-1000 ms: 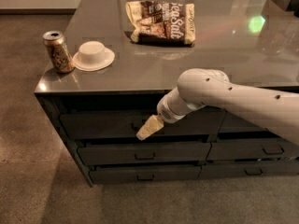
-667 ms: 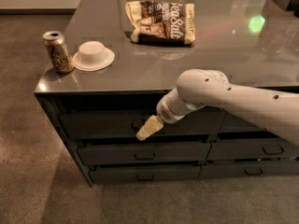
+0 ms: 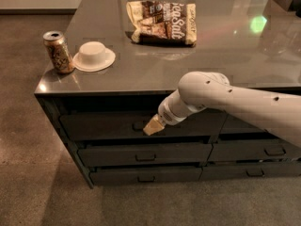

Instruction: Open top drawer

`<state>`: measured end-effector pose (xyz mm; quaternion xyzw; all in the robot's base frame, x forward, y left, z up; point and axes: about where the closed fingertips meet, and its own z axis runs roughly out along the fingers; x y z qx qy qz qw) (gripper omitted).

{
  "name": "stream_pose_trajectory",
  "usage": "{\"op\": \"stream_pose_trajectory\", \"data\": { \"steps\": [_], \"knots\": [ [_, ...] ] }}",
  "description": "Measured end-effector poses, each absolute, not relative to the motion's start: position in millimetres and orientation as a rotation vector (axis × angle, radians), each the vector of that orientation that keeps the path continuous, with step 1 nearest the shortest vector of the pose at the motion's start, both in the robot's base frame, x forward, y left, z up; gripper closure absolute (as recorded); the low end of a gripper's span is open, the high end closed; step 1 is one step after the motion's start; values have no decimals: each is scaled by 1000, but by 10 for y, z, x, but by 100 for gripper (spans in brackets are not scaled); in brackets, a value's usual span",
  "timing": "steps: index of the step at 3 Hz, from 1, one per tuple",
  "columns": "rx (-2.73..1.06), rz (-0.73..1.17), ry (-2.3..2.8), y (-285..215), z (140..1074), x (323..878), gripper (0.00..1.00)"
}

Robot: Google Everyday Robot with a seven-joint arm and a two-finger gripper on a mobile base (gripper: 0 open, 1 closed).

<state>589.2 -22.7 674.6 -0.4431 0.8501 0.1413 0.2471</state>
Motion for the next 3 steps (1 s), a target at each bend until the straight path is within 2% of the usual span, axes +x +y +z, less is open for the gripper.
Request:
{"op": "stream_pose_trajectory", "data": {
  "steps": [2, 3],
  "knots": [
    [-1214, 376, 2301, -292, 6735, 5891, 84],
    [-1215, 375, 2300, -300, 6777, 5891, 100]
  ]
}}
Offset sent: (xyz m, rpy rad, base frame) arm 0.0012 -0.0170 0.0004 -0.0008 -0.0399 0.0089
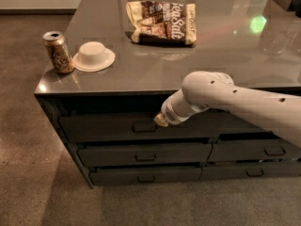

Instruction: Open top drawer

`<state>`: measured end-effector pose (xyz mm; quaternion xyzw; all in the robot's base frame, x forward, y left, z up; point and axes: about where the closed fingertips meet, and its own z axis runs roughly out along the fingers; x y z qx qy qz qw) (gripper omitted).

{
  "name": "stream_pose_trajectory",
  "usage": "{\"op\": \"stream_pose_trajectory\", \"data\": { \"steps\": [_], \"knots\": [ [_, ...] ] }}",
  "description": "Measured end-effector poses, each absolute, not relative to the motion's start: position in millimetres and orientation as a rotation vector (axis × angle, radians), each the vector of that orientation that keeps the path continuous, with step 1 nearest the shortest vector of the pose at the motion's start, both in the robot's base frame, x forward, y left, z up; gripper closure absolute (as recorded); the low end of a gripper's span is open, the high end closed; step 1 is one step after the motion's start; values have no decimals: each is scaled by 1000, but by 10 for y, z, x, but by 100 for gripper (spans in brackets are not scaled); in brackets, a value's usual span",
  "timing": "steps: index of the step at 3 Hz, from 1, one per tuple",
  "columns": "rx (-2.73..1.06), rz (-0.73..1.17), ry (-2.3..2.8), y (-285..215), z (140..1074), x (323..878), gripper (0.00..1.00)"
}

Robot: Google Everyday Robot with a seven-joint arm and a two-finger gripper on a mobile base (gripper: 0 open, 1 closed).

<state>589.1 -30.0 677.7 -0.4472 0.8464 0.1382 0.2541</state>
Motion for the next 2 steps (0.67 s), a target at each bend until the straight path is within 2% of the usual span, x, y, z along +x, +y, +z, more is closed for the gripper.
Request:
{"op": "stream_pose_trajectory", "data": {
  "steps": [2],
  "knots": [
    [-1214, 365, 2280, -356, 6856, 5819, 100]
  ]
}}
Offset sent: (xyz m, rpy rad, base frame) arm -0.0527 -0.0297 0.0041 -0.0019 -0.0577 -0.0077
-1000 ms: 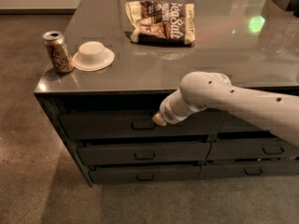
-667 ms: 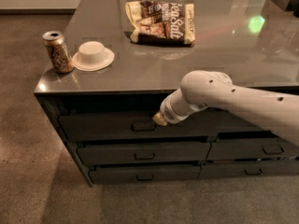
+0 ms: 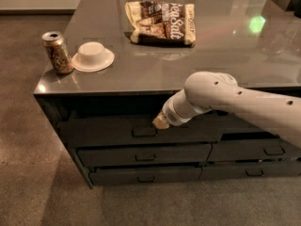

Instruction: Open top drawer

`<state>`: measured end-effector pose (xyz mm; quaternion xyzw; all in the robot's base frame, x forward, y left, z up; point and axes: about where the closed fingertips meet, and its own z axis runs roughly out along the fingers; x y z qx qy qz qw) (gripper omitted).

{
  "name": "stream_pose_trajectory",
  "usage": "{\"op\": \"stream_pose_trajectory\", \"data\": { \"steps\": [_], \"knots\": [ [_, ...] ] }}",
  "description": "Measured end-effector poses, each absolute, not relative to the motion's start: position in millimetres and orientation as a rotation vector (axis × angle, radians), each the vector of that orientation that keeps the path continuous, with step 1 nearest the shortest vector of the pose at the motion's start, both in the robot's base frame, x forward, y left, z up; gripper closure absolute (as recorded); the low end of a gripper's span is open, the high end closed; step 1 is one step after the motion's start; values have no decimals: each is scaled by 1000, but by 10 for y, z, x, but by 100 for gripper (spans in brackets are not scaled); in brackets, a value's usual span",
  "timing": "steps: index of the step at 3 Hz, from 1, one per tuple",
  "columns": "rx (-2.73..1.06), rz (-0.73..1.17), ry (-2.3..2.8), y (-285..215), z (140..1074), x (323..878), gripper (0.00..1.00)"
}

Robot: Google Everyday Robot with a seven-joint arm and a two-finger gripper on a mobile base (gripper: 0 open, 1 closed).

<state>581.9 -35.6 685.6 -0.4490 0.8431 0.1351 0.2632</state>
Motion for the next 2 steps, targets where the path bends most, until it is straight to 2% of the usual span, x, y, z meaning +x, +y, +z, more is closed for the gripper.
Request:
{"op": "stream_pose_trajectory", "data": {
  "steps": [2],
  "knots": [
    [-1215, 365, 2278, -433, 6844, 5681, 100]
  ]
}}
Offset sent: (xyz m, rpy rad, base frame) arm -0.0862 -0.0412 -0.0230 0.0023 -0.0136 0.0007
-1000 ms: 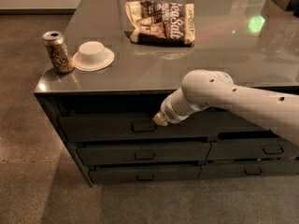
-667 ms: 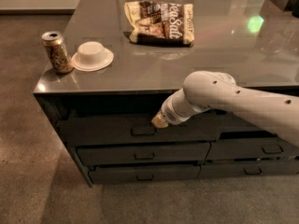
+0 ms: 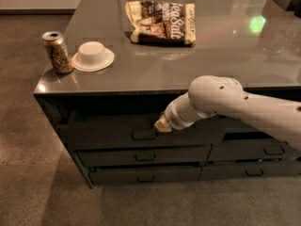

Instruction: Open top drawer

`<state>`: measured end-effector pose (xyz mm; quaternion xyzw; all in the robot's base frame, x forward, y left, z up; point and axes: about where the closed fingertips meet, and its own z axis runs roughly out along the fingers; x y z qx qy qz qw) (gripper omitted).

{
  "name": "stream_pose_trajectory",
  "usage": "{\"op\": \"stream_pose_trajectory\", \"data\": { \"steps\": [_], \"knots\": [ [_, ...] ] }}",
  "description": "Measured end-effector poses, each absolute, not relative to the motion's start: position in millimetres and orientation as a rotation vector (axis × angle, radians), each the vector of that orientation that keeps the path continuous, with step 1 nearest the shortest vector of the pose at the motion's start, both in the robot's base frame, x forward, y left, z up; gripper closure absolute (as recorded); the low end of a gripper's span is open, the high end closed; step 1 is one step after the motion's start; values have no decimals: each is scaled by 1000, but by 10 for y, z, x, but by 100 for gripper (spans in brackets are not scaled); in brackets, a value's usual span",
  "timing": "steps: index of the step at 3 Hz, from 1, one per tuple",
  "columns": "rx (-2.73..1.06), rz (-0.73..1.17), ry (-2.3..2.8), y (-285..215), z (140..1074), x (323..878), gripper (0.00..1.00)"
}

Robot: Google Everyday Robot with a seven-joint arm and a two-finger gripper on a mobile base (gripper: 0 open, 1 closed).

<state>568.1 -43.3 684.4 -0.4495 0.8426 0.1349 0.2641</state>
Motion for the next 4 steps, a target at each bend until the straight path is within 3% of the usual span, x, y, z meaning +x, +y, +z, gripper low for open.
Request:
{"op": "stream_pose_trajectory", "data": {
  "steps": [1, 4],
  "knots": [
    [-1215, 365, 2277, -432, 6897, 5676, 82],
    [-1240, 367, 2276, -550, 6831, 5369, 12]
  ]
}}
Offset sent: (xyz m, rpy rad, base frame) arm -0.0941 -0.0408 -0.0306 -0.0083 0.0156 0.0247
